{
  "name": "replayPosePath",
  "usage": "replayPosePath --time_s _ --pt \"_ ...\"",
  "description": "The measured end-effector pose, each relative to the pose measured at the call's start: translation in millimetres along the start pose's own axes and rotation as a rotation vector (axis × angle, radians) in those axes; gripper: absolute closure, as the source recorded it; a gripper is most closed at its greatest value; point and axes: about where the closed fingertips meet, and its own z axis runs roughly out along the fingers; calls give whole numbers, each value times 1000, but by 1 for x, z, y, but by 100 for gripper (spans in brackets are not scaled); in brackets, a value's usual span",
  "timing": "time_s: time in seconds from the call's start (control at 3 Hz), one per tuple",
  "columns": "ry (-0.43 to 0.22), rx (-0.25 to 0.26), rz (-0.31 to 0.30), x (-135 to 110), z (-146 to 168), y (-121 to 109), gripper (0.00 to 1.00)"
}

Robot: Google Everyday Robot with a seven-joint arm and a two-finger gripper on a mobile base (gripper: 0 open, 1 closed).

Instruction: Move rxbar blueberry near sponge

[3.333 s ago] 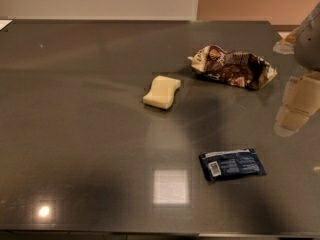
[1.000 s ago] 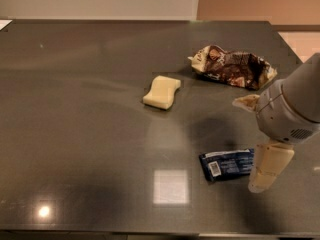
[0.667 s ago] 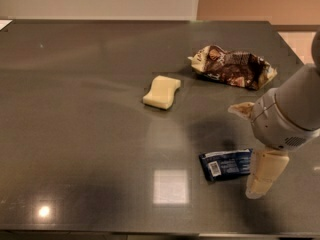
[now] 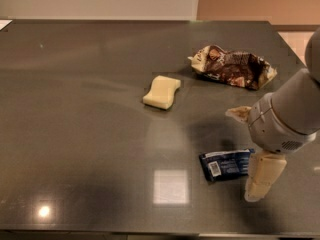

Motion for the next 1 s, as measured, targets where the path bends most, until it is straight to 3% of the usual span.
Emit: replayPosePath --time_s 0.67,1.0 --pt "33 -65 0 15 23 0 0" --pt "44 -69 0 20 29 1 0"
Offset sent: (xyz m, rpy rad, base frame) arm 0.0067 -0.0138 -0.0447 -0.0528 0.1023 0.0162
